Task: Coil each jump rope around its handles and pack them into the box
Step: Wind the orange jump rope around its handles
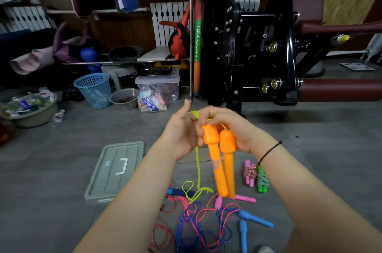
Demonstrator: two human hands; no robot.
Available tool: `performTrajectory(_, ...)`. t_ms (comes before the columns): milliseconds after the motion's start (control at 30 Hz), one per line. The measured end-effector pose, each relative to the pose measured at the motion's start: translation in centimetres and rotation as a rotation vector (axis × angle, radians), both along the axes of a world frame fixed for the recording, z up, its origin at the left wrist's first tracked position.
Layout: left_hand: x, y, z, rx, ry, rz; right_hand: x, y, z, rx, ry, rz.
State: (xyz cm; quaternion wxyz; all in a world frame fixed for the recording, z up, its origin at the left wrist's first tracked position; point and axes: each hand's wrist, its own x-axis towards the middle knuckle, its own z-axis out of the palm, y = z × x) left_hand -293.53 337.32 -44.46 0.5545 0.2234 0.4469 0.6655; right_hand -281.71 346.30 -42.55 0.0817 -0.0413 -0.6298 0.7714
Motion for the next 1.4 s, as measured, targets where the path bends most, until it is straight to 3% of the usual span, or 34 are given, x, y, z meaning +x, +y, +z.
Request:
performTrajectory(67,-0.3,-0.2,0.5,0.017,0.063,0.087,0.0,0.3,-0.1,0.043,-0.063,-0.007)
performTrajectory(167,-0.5,-0.3,0.6,0.031,0.318,0.172,0.1,1.3,-0.5,0.173,-0.126,-0.090)
performTrajectory(300,0.2,-0.4,0.6,0.058,0.564,0.205,0.2,2.0,-1.5,0.445,-0.191,-0.210)
performTrajectory(467,0.2,0.0,-0.4,-0.060,0.631,0.207,0.1,2.5,-1.9,0.164,-0.177,-0.361)
performTrajectory(600,0.2,0.2,-0.4,-0.100,0.513,0.249,0.0,2.1,-1.5,0.252,-0.302,-0.596)
performTrajectory(700,0.6,0.1,0.3,-0.121,0.401,0.134,0.0,1.4,-1.9,0.240,-0.474,-0.423)
performTrajectory(833,0.5,-0.4,0.6,-0.194,0.716,0.012,-0.8,0.2,-2.9,0.020,-0.468,-0.209)
performTrajectory(900,0.3,-0.9,0.5,-0.180,0.759,-0.091,-1.1,-0.1,-2.8,-0.107,-0.416,-0.190)
performTrajectory(1000,-0.2,-1.5,0.3,-0.174,0.695,-0.103,-1.1,0.2,-2.1,-0.319,-0.262,-0.257)
performTrajectory(1100,-0.8,-1.7,0.8,-0.070,0.448,0.077,-1.0,0.6,-2.2,-0.088,-0.214,-0.209)
performTrajectory(1233,-1.8,-2.1,1.6,0.152,-0.142,0.253,-0.8,-0.6,-3.5,0.182,-0.302,0.118)
performTrajectory(1300,-2.2,-2.2,1.6,0.257,-0.271,0.349,-1.2,-1.5,-4.1,0.267,-0.346,0.140)
performTrajectory(1400,-2.9,-2.2,1.4,0.302,-0.314,0.436,-2.1,-2.6,-4.1,0.257,-0.257,0.096)
